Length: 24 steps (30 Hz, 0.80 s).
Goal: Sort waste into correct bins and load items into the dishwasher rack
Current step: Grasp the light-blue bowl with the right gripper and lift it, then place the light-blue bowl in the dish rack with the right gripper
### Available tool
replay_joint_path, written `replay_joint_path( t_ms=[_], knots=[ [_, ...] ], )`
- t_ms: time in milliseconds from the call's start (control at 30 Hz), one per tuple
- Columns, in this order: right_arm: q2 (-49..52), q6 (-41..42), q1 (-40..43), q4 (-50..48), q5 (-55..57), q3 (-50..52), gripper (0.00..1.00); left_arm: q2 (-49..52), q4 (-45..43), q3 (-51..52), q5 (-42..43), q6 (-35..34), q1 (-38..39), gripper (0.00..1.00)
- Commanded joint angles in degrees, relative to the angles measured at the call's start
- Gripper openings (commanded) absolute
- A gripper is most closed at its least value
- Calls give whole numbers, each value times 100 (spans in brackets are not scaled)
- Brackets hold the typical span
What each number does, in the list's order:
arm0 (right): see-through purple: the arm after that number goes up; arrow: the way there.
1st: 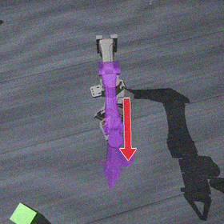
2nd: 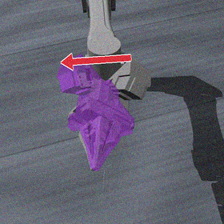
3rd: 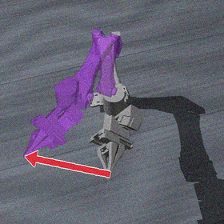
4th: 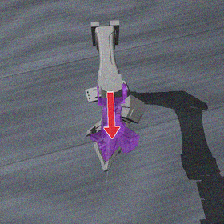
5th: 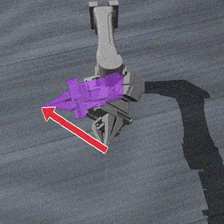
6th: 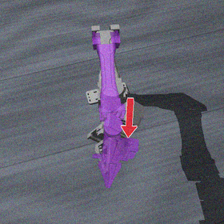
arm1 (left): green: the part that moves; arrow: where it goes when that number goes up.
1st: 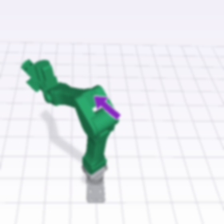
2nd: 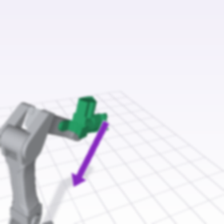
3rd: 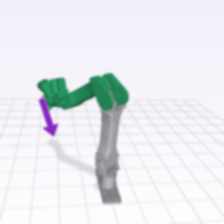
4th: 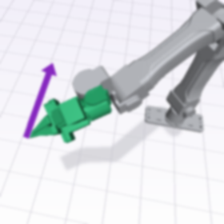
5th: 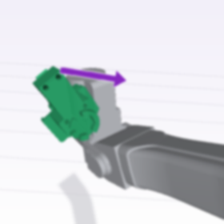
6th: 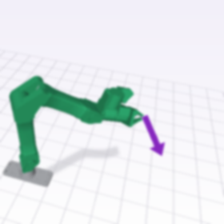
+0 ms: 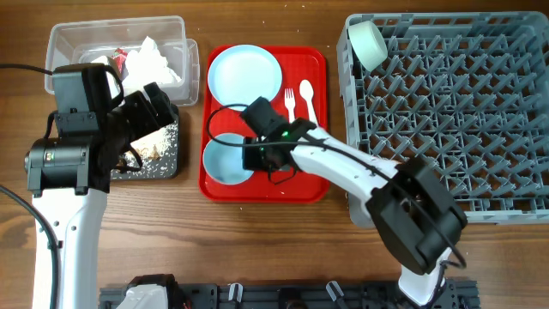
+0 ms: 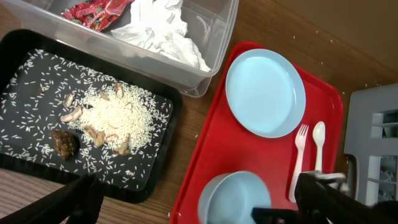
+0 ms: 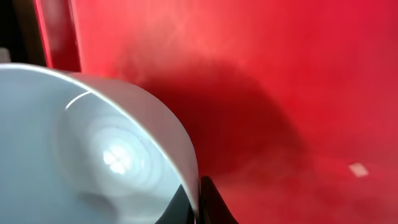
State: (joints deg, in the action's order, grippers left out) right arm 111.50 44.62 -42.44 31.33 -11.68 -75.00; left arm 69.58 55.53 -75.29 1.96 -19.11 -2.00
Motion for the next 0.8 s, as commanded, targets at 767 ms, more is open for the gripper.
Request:
replay_joint_path(
  t_ms=[767],
  knots=[
    [-369, -5230, 1932, 407, 8463, -127, 4, 17, -17, -85, -55, 111, -42, 100]
  ],
)
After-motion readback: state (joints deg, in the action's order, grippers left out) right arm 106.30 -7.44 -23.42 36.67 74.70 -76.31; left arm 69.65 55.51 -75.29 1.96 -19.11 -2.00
